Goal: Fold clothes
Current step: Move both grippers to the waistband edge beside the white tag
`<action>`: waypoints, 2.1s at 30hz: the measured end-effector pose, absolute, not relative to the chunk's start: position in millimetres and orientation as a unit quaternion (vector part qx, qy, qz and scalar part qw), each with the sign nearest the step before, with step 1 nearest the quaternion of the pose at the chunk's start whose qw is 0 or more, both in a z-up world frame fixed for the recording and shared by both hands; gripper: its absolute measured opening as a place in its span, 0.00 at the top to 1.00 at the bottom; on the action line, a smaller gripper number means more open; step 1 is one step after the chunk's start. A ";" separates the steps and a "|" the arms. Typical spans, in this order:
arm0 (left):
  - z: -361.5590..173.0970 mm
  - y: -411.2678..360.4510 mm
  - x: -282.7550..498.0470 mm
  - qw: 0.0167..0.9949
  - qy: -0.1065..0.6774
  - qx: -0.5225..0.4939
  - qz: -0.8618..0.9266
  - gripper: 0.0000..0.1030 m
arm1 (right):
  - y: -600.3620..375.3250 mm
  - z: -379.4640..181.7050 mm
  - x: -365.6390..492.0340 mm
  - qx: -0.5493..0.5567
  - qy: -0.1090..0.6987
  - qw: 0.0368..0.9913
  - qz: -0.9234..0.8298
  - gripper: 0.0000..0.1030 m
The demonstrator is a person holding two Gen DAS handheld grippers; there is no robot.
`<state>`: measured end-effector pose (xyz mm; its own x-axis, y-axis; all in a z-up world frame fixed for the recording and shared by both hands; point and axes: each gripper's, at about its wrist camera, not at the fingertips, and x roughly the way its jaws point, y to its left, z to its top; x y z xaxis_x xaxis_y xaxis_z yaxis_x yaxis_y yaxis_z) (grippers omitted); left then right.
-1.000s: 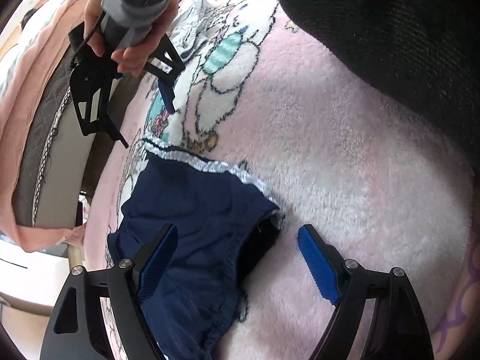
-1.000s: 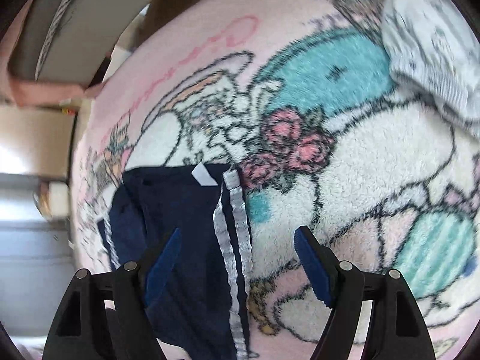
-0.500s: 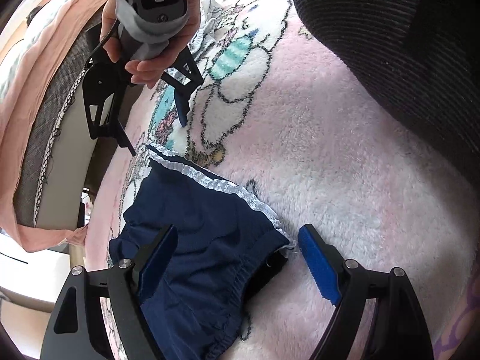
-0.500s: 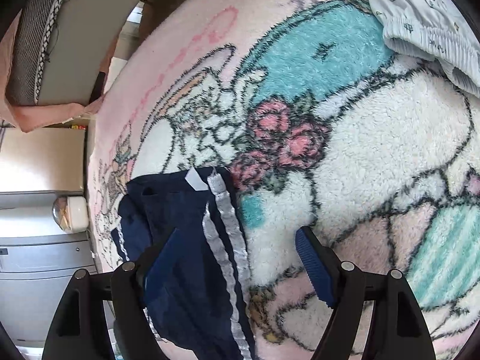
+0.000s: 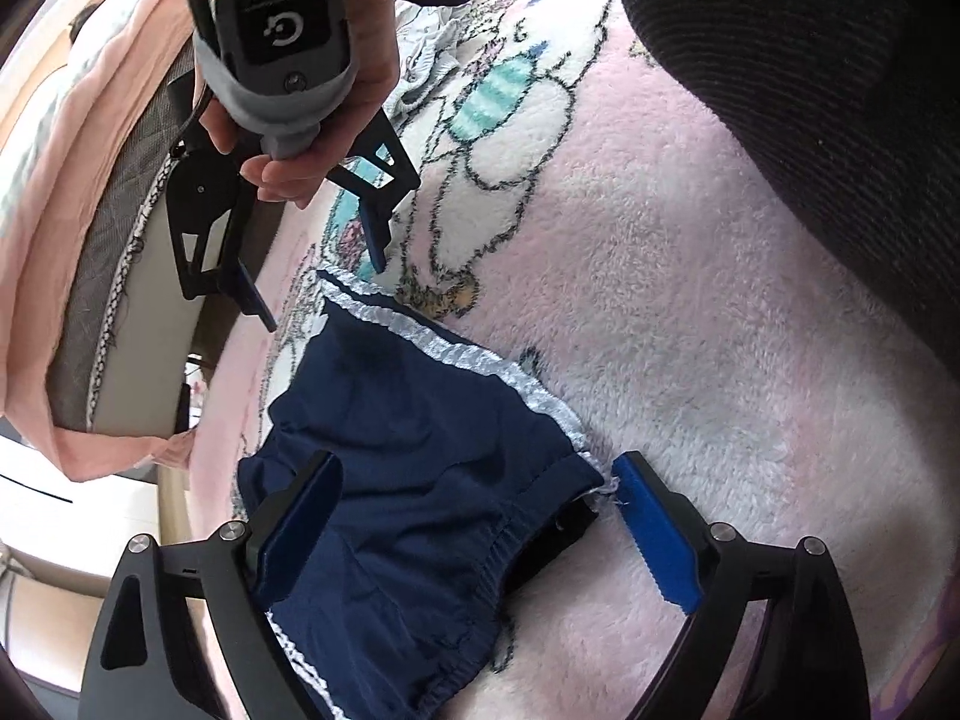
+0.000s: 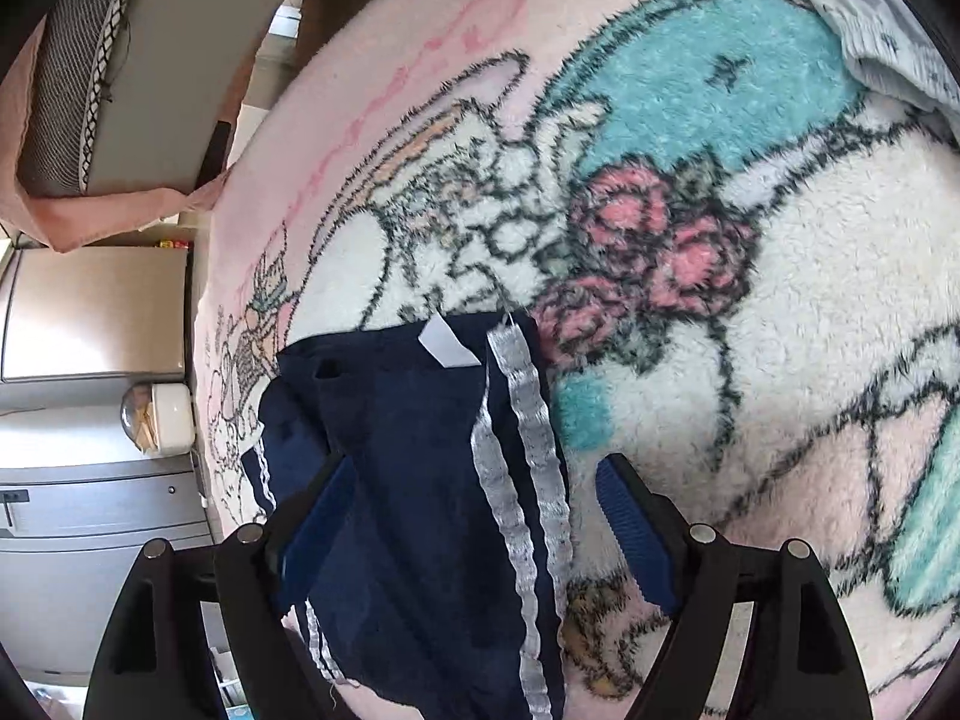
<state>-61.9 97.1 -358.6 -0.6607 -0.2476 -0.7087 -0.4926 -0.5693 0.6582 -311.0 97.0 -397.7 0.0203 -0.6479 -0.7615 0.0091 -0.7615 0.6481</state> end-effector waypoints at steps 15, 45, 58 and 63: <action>-367.0 96.6 -65.0 0.038 0.482 -0.394 0.782 0.11 | 96.0 -408.2 -316.3 0.632 -0.341 0.274 -0.640 0.00; -362.7 96.0 -70.6 -0.008 0.452 -0.410 0.792 0.00 | 107.6 -408.0 -306.3 0.590 -0.377 0.286 -0.654 0.00; -362.4 118.0 -64.2 0.007 0.469 -0.384 0.795 0.00 | 110.0 -410.1 -308.5 0.593 -0.385 0.288 -0.645 0.00; -362.3 116.2 -68.1 0.008 0.459 -0.389 0.798 0.00 | 109.8 -410.0 -308.1 0.594 -0.385 0.288 -0.646 0.00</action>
